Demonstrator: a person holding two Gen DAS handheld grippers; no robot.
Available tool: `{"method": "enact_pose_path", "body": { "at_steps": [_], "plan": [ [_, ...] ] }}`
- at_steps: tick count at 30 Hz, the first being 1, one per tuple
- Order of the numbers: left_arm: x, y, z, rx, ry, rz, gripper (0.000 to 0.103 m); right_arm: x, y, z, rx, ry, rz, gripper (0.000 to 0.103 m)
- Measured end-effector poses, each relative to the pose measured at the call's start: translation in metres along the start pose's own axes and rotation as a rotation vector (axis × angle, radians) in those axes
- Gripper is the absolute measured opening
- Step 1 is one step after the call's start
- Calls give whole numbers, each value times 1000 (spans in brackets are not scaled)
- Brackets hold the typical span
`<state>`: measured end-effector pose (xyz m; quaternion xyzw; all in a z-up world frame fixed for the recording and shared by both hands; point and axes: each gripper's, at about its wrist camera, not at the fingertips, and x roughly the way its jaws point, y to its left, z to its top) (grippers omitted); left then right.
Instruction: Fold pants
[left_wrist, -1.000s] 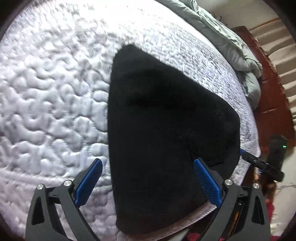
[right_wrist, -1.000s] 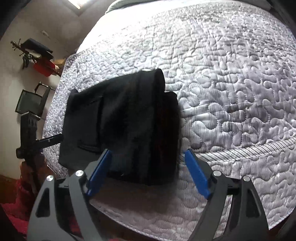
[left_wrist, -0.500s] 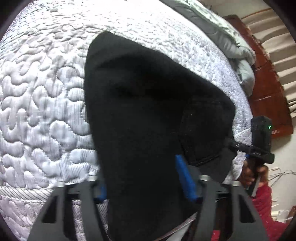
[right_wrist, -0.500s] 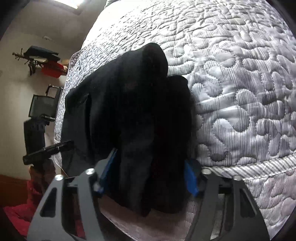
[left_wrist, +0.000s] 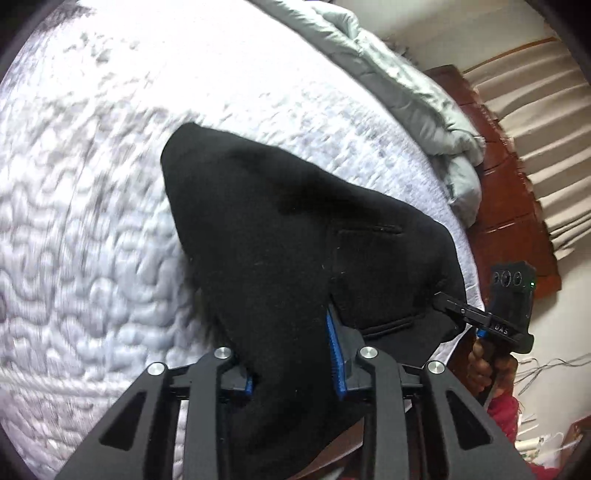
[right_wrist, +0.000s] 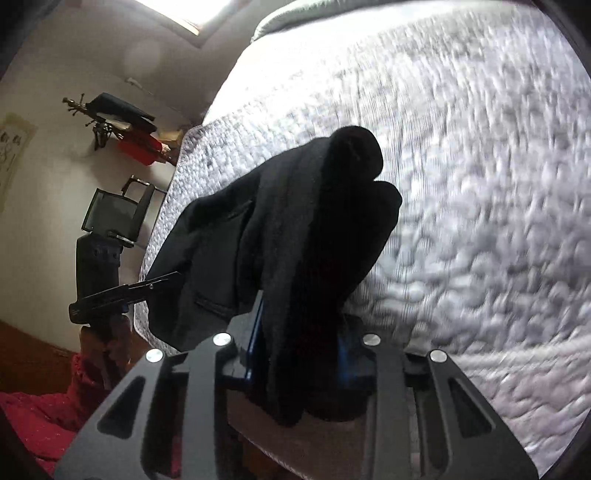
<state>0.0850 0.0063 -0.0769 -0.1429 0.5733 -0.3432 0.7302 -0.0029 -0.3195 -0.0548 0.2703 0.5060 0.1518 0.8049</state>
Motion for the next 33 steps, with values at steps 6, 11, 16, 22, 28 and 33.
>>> {"method": "enact_pose_path", "body": {
  "at_steps": [6, 11, 16, 22, 28, 33],
  "plan": [
    [4, -26, 56, 67, -87, 4, 30, -17, -5, 66, -39, -69, -28, 31],
    [35, -21, 96, 48, -99, 38, 31, 10, -30, 121, -26, -60, -51, 31],
    [76, 0, 115, 33, -59, 102, 32, 53, -60, 145, 26, 5, -96, 32],
    [97, 21, 101, 49, -22, 141, 49, 78, -102, 130, 83, 35, -94, 61],
    [86, 29, 89, 49, -54, 147, 58, 62, -110, 111, 121, -21, -31, 68],
    [57, 25, 72, 75, -91, 272, 68, 36, -98, 99, 85, -50, -125, 74]
  ]
}}
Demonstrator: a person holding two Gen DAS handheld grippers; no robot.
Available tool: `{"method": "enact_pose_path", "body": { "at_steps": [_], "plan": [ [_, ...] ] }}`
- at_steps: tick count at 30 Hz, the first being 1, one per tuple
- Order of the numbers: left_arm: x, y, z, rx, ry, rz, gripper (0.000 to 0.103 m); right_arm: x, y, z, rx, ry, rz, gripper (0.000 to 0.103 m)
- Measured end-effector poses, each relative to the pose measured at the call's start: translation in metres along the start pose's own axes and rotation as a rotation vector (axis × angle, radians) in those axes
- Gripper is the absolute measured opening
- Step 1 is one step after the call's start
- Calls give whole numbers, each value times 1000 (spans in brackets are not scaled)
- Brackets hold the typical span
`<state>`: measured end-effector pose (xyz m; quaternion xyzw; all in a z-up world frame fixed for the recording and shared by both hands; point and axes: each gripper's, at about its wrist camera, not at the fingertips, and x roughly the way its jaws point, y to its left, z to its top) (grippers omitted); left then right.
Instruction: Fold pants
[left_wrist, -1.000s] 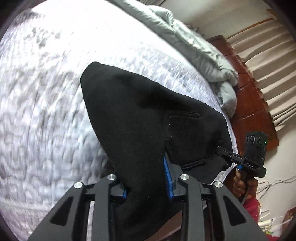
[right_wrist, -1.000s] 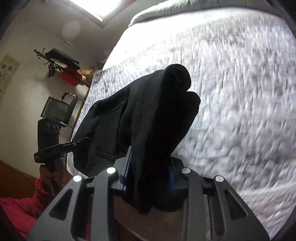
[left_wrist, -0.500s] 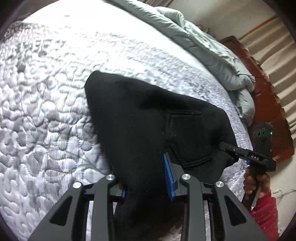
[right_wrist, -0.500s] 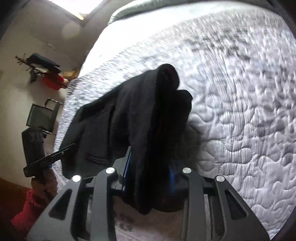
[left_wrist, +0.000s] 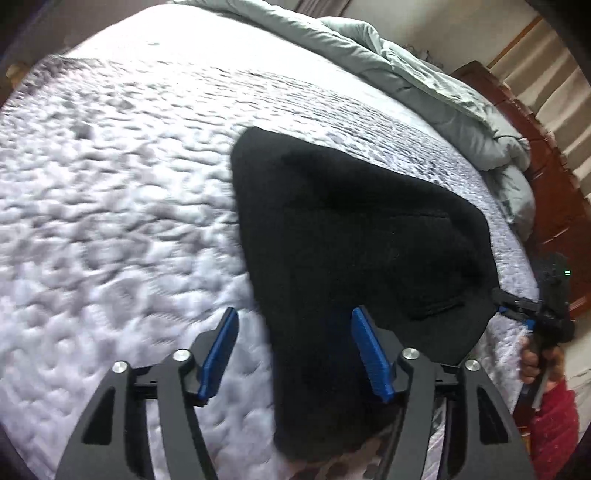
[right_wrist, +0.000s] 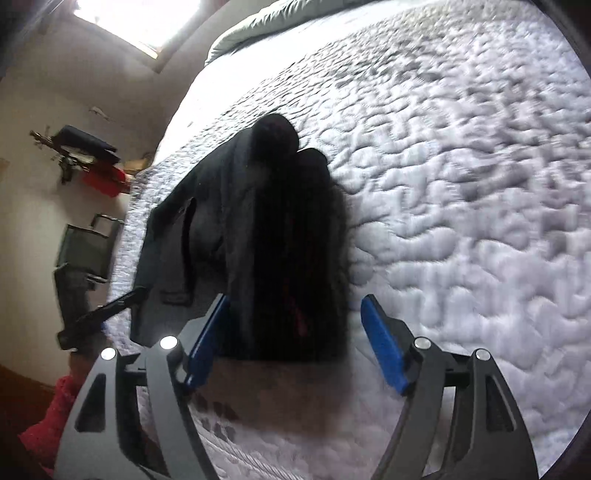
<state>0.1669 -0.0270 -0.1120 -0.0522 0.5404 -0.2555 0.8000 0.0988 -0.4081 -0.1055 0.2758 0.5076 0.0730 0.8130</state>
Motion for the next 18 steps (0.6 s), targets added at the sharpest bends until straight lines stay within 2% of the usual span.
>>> {"method": "enact_pose_path", "body": {
  "at_steps": [2, 5, 8, 11, 12, 18],
  "plan": [
    [-10, 4, -5, 0, -10, 40, 74, -10, 4, -6, -25, -18, -46, 74],
    [-19, -4, -20, 10, -7, 108, 80, -25, 7, -24, -61, -29, -182, 74],
    [-37, 2, -38, -14, -23, 165, 88, -41, 18, -41, -53, -60, -218, 74],
    [-48, -9, -53, -36, -33, 213, 92, -53, 37, -60, -41, -85, -244, 85],
    [-51, -16, -59, -31, -34, 231, 92, -54, 47, -67, -45, -83, -261, 86],
    [-71, -45, -81, 25, -22, 229, 95, -42, 105, -101, -148, -55, -406, 90]
  ]
}}
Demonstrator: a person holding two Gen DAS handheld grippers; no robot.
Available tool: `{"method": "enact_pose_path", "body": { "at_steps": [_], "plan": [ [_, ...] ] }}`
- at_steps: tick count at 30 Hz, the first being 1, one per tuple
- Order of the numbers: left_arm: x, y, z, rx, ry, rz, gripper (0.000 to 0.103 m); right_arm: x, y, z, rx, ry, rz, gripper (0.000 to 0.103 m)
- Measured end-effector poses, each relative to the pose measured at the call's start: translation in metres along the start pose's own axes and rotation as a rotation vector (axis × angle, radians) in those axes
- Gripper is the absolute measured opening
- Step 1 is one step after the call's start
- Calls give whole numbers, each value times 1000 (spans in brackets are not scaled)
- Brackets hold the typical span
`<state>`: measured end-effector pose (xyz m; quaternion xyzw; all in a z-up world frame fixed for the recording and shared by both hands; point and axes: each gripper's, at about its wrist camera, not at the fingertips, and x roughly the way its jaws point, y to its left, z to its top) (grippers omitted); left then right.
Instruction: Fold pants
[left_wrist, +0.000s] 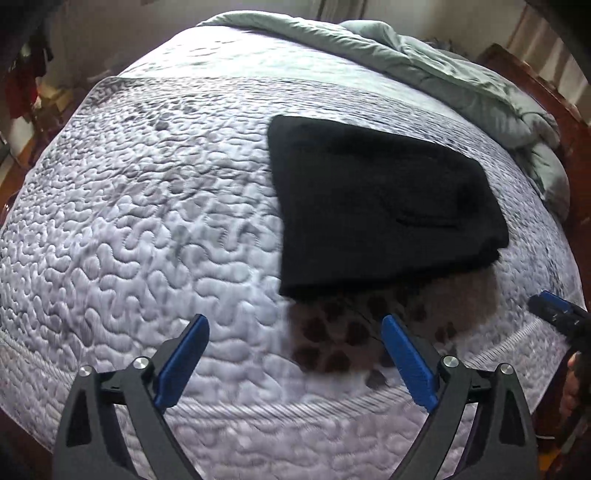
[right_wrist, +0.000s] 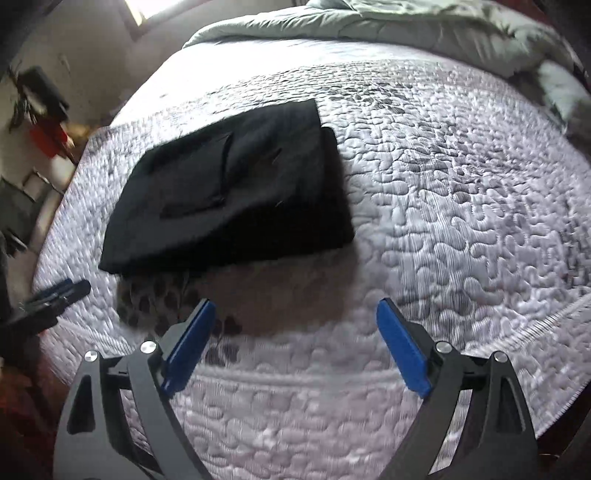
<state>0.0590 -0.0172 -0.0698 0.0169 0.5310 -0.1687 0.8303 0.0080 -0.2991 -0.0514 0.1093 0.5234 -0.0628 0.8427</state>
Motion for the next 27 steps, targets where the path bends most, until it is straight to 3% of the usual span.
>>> {"method": "enact_pose_path", "body": {
  "at_steps": [11, 27],
  "plan": [
    [-17, -15, -3, 9, -29, 52, 95, -10, 21, -11, -4, -5, -59, 91],
    [-26, -19, -2, 36, -41, 84, 95, -19, 16, -8, 23, -19, -29, 91]
  ]
}}
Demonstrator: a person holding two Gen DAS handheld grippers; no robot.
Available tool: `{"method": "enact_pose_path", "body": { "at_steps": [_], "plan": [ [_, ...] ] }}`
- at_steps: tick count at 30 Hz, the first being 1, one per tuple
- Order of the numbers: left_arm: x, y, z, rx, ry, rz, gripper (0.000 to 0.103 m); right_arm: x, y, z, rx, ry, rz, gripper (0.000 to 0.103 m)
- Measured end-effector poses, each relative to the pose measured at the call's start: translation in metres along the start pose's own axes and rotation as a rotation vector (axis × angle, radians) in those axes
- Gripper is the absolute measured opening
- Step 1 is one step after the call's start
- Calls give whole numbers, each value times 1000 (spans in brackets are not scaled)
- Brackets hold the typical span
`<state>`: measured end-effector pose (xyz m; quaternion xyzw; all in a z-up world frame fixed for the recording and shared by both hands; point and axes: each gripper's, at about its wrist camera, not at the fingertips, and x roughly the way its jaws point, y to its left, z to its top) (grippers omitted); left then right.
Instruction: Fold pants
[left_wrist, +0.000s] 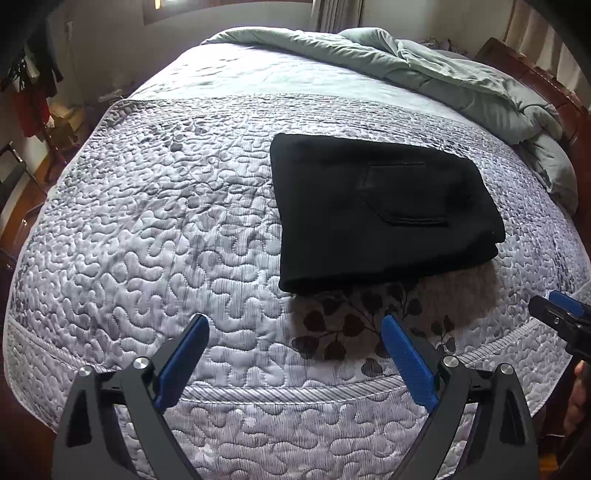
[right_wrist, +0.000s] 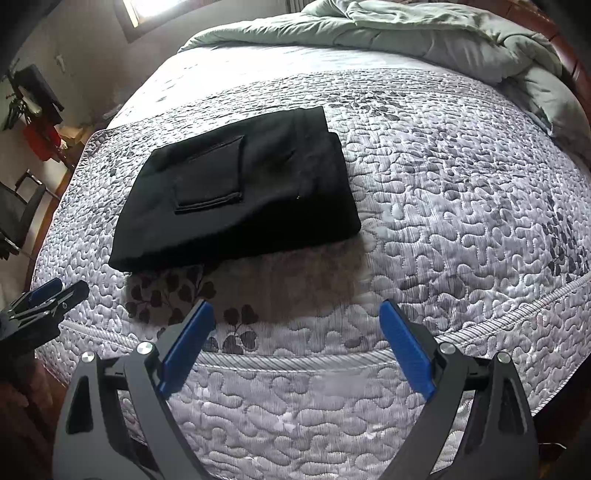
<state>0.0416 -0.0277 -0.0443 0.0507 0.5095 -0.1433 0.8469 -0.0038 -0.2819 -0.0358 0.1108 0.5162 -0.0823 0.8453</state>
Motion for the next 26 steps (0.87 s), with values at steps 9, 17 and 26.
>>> {"method": "enact_pose_path", "body": {
  "at_steps": [9, 17, 26],
  "plan": [
    [1, -4, 0, 13, 7, -5, 95, 4, 3, 2, -5, 6, 12, 91],
    [1, -6, 0, 24, 3, -6, 95, 9, 0, 0, 10, 20, 10, 91],
    [1, -5, 0, 19, 7, -2, 95, 14, -3, -1, 15, 36, 8, 91]
  ]
}}
